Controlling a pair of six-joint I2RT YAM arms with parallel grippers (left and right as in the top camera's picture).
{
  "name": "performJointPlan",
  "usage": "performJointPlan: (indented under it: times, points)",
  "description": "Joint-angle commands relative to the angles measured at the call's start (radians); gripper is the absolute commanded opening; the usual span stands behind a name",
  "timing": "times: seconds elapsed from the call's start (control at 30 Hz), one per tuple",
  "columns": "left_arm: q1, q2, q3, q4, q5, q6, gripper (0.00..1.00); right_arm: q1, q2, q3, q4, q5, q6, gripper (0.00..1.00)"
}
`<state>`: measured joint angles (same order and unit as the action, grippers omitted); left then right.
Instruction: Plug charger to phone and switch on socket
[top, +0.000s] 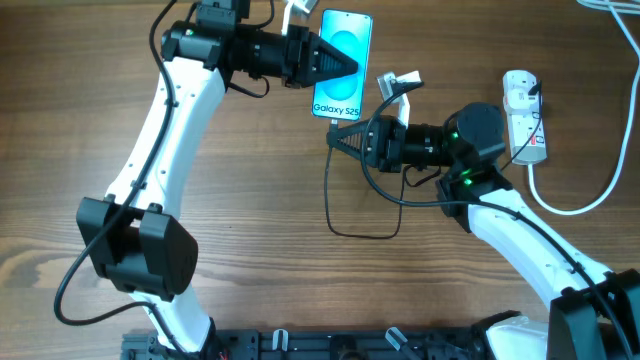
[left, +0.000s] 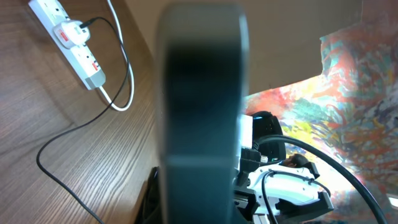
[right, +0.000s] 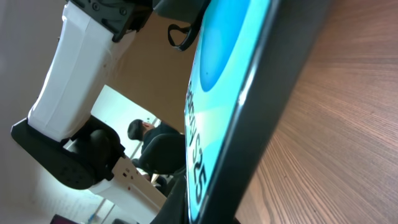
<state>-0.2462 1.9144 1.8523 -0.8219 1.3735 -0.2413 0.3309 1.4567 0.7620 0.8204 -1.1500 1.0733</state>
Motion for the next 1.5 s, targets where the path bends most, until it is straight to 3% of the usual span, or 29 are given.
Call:
performJointPlan:
  times: [0.0,1.47]
  points:
    - [-0.014,-0.037,0.013,-0.001,0.024,0.028,0.04,-0.005,0.011,0.019,0.010,0.005,0.000,0.04]
    - [-0.005,-0.037,0.013,-0.001,0.051,0.028,0.04,-0.021,0.011,0.019,0.025,0.025,0.000,0.04]
